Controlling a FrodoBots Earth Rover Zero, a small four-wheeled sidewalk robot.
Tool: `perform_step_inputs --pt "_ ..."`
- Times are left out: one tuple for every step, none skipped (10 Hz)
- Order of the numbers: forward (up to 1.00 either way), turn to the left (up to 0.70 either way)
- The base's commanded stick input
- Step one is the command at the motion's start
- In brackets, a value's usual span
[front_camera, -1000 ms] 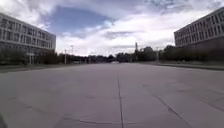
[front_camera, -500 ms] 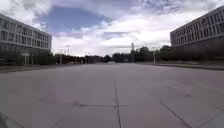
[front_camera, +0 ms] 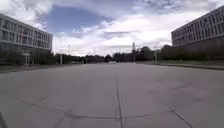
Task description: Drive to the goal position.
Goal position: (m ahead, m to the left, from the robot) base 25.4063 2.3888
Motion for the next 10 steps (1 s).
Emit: perform_step_inputs --pt "0.70 0.00" --pt "0.70 0.00" --pt "0.70 0.00" --pt "0.70 0.00" --pt "0.70 0.00" --pt "0.70 0.00" --pt "0.70 0.00" --pt "0.70 0.00" --pt "0.70 0.00" --pt "0.70 0.00"
